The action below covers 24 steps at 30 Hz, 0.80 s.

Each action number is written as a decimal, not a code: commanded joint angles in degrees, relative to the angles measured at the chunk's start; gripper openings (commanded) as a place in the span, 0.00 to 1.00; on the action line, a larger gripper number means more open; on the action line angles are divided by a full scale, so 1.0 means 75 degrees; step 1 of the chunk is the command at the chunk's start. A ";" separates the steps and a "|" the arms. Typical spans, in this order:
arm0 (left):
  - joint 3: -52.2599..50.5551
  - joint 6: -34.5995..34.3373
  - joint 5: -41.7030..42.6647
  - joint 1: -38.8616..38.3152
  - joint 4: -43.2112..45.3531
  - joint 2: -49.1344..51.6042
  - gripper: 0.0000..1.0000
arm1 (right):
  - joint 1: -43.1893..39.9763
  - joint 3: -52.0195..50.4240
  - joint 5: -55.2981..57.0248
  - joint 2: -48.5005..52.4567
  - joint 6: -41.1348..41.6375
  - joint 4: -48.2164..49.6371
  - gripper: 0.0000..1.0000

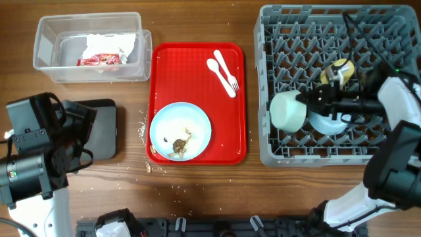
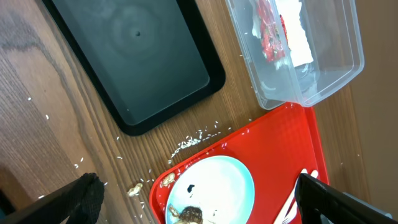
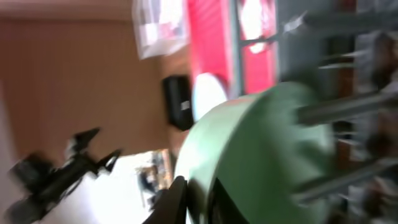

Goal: Sort waste into correct bins and load items into the dishwasher rack
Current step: 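Carry the green bowl with the right gripper into the rack beside the blue bowl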

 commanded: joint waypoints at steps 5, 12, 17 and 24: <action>-0.0006 0.0093 -0.0105 0.0032 0.0023 0.0003 1.00 | -0.0143 0.0854 0.4905 -0.2366 0.3570 0.1090 0.24; -0.0006 0.0093 -0.0105 0.0032 0.0023 0.0003 1.00 | 0.0720 0.0845 0.5520 -0.3687 0.3611 0.0778 0.16; -0.0006 0.0093 -0.0105 0.0032 0.0023 0.0003 1.00 | 0.2305 0.0370 0.5604 -0.3450 0.3587 0.0764 0.04; -0.0006 0.0093 -0.0105 0.0032 0.0023 0.0003 1.00 | 0.3695 0.0233 0.6015 -0.2159 0.3684 0.0970 0.04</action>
